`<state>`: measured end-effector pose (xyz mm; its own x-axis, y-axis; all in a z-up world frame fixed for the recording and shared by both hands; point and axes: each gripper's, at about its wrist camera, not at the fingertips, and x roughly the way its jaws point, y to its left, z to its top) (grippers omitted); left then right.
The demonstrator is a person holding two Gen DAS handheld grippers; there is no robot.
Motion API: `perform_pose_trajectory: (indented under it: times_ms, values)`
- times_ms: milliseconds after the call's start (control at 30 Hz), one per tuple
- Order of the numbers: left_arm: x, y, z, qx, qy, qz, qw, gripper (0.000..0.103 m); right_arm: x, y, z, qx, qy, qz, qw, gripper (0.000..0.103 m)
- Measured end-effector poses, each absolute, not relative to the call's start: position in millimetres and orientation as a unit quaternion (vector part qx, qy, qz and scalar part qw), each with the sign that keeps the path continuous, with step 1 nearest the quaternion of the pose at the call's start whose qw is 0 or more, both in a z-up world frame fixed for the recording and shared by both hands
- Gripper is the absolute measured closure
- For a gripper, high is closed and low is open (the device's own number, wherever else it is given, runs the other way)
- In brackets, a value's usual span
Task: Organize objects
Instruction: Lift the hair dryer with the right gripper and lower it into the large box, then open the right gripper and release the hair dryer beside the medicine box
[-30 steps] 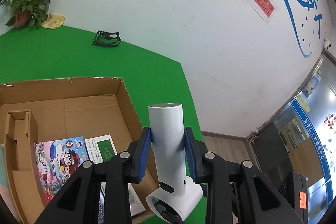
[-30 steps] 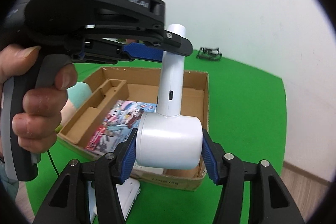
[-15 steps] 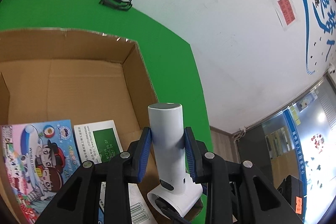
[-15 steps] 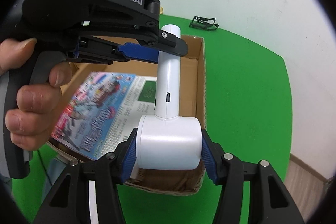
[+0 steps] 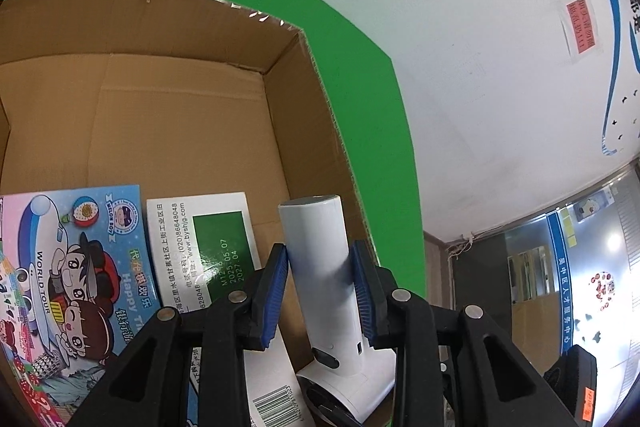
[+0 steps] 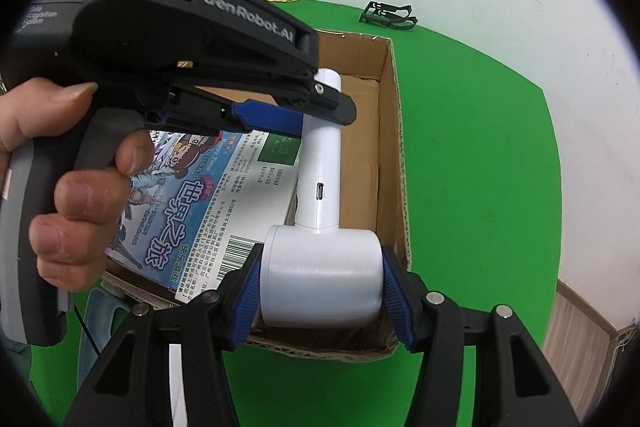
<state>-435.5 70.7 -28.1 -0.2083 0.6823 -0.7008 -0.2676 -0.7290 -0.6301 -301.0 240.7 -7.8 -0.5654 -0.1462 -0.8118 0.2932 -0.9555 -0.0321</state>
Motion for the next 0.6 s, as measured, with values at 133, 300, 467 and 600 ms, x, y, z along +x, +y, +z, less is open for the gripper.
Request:
perform_pose_trajectory:
  times_ms: [133,300,467,600]
  values:
    - [-438,80,-36,-0.556,-0.164,0.755,0.306,0.074,-300,242,-6,0.452,0.083,-0.879,0.123,0.047]
    - [-437,88,-40,-0.558,-0.149,0.752,0.317,0.074,-297,246,-3,0.454,0.065,-0.878,0.136,0.047]
    - [-427,85,-28,-0.545,-0.135,0.763,0.321,0.066,-287,248,1,0.435,0.048,-0.884,0.161,0.044]
    - [-400,71,-1,-0.511,-0.105,0.797,0.305,0.047,-269,239,3,0.386,0.055,-0.906,0.163,0.018]
